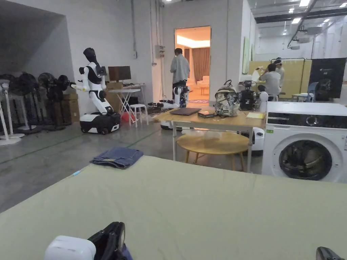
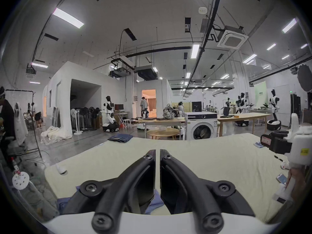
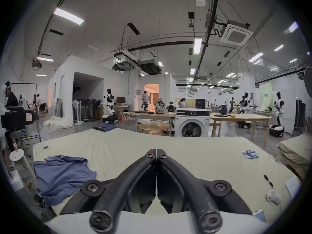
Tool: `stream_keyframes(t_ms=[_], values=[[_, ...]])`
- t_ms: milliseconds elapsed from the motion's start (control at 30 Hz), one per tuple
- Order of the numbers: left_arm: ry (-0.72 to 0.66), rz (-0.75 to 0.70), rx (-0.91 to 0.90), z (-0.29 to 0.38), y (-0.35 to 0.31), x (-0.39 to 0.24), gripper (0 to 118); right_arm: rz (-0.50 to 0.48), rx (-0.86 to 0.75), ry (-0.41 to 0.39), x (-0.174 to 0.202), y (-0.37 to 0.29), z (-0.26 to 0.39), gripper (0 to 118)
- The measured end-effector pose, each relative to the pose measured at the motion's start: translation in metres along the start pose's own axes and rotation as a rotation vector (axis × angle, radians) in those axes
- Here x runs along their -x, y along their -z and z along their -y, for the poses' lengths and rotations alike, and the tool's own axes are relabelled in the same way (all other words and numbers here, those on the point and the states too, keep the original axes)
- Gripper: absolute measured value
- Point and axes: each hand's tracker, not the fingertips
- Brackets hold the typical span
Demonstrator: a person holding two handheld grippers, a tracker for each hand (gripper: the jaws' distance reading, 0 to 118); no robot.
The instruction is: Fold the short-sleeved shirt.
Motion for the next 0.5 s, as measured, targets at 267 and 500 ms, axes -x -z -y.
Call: stream_keyframes(t_ms=[267, 500], values=[[0.003, 0.115, 0.359, 0.042, 0.047, 0.079, 97, -0.080, 0.050, -0.024, 0.010, -0.001, 0.013, 0], [-0.030, 0.127, 0.725, 0.141, 0.162, 0.126, 96, -0.061, 0.149, -0.019, -0.001, -0.001, 0.034, 0]])
